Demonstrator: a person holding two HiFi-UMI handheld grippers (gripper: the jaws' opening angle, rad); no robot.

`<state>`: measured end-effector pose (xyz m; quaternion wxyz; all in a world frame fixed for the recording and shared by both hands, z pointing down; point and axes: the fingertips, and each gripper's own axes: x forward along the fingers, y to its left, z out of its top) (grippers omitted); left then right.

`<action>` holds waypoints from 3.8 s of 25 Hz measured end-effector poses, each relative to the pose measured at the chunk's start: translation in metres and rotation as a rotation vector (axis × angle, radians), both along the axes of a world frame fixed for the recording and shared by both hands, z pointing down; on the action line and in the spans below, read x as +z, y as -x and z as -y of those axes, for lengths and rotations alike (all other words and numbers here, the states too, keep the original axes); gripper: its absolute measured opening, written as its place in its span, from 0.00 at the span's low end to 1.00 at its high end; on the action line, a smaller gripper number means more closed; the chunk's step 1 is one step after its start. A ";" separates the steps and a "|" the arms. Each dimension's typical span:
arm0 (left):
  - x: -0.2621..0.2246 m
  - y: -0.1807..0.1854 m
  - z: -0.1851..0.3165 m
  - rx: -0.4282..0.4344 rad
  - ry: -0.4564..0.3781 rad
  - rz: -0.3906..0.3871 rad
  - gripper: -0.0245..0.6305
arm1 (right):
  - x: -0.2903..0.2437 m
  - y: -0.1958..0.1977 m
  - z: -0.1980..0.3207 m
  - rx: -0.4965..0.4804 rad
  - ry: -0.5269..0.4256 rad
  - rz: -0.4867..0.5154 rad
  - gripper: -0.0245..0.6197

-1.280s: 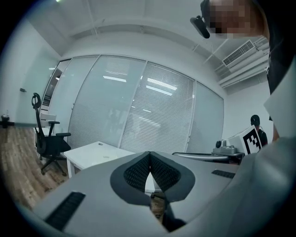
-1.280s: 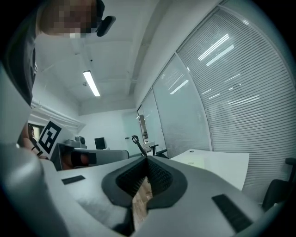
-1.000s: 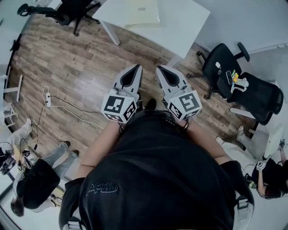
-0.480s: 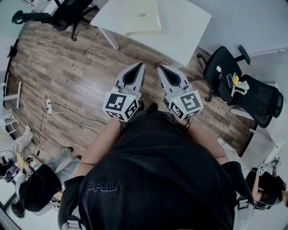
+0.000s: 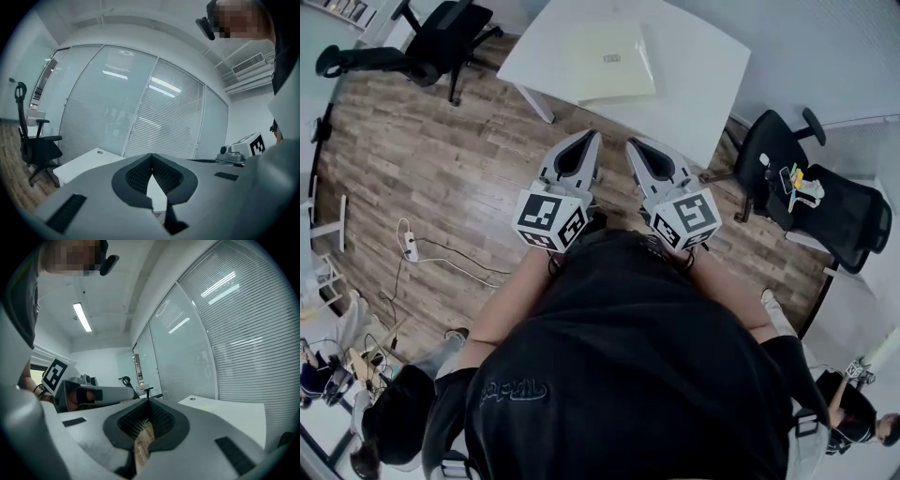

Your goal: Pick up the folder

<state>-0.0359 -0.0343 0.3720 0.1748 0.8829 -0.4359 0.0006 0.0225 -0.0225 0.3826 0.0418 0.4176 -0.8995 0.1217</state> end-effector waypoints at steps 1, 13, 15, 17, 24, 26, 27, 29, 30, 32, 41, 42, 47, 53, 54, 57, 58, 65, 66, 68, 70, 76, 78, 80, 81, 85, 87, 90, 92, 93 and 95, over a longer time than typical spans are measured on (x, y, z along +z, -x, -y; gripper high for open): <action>-0.001 0.006 0.008 0.008 0.001 -0.001 0.06 | -0.001 0.007 0.008 0.004 0.001 -0.002 0.07; -0.004 0.049 0.063 0.076 -0.008 -0.015 0.06 | -0.008 0.053 0.061 0.059 -0.008 -0.014 0.07; -0.003 0.050 0.068 0.079 -0.010 -0.012 0.06 | -0.007 0.055 0.066 0.060 -0.010 -0.013 0.07; -0.003 0.054 0.075 0.078 -0.007 -0.012 0.06 | -0.007 0.059 0.073 0.057 -0.009 -0.011 0.07; -0.005 0.055 0.094 0.054 0.011 -0.032 0.06 | -0.009 0.065 0.093 0.026 -0.009 -0.022 0.07; -0.005 0.050 0.100 0.049 0.015 -0.028 0.06 | -0.009 0.061 0.100 0.016 -0.008 -0.021 0.07; -0.005 0.048 0.103 0.045 0.020 -0.032 0.06 | -0.009 0.059 0.105 0.013 -0.005 -0.020 0.07; -0.003 0.046 0.112 0.032 0.031 -0.038 0.06 | -0.008 0.055 0.114 0.008 0.002 -0.018 0.07; -0.002 0.045 0.117 0.025 0.036 -0.038 0.06 | -0.007 0.053 0.120 0.004 0.007 -0.017 0.07; 0.003 0.042 0.126 0.011 0.047 -0.036 0.06 | -0.003 0.048 0.129 -0.005 0.018 -0.016 0.07; 0.011 0.013 0.173 -0.033 0.065 -0.030 0.06 | 0.003 0.009 0.176 -0.018 0.034 -0.015 0.07; 0.011 0.008 0.178 -0.035 0.066 -0.028 0.06 | 0.004 0.004 0.181 -0.022 0.037 -0.014 0.07; 0.016 -0.017 0.199 -0.034 0.078 -0.008 0.06 | 0.007 -0.017 0.204 -0.038 0.050 -0.003 0.07; 0.019 -0.040 0.214 -0.056 0.082 0.020 0.06 | 0.012 -0.040 0.224 -0.064 0.065 0.009 0.07; 0.019 -0.042 0.217 -0.064 0.080 0.021 0.06 | 0.012 -0.043 0.227 -0.068 0.062 0.009 0.07; 0.023 -0.043 0.222 -0.087 0.087 0.028 0.06 | 0.015 -0.052 0.234 -0.072 0.065 0.017 0.07; 0.025 -0.043 0.224 -0.093 0.092 0.034 0.06 | 0.018 -0.056 0.236 -0.069 0.071 0.020 0.07; 0.042 -0.036 0.241 -0.123 0.124 0.056 0.06 | 0.035 -0.075 0.258 -0.035 0.109 0.027 0.07; 0.045 -0.034 0.244 -0.122 0.131 0.060 0.06 | 0.037 -0.076 0.261 -0.034 0.113 0.022 0.07; 0.053 -0.031 0.251 -0.120 0.140 0.076 0.06 | 0.043 -0.076 0.267 -0.038 0.116 0.010 0.07; 0.063 -0.027 0.258 -0.118 0.149 0.098 0.06 | 0.053 -0.078 0.273 -0.042 0.120 -0.008 0.07; 0.100 -0.013 0.281 -0.122 0.207 0.135 0.06 | 0.091 -0.079 0.294 -0.043 0.182 -0.051 0.07; 0.115 -0.008 0.285 -0.119 0.233 0.156 0.06 | 0.105 -0.078 0.300 -0.043 0.212 -0.064 0.07; 0.131 -0.004 0.289 -0.115 0.261 0.170 0.06 | 0.119 -0.077 0.305 -0.047 0.238 -0.079 0.07; 0.139 -0.002 0.292 -0.113 0.276 0.174 0.06 | 0.126 -0.077 0.307 -0.051 0.252 -0.086 0.07; 0.166 0.006 0.300 -0.101 0.333 0.184 0.06 | 0.152 -0.076 0.317 -0.058 0.306 -0.114 0.08; 0.178 0.011 0.305 -0.100 0.356 0.189 0.06 | 0.167 -0.076 0.322 -0.054 0.337 -0.127 0.12; 0.197 0.021 0.312 -0.109 0.401 0.197 0.08 | 0.189 -0.074 0.329 -0.051 0.382 -0.144 0.19; 0.209 0.026 0.315 -0.110 0.434 0.200 0.10 | 0.201 -0.073 0.332 -0.052 0.410 -0.155 0.21; 0.215 0.029 0.317 -0.109 0.449 0.203 0.12 | 0.208 -0.073 0.334 -0.052 0.426 -0.160 0.22; 0.227 0.033 0.321 -0.104 0.477 0.208 0.16 | 0.222 -0.073 0.338 -0.052 0.463 -0.165 0.25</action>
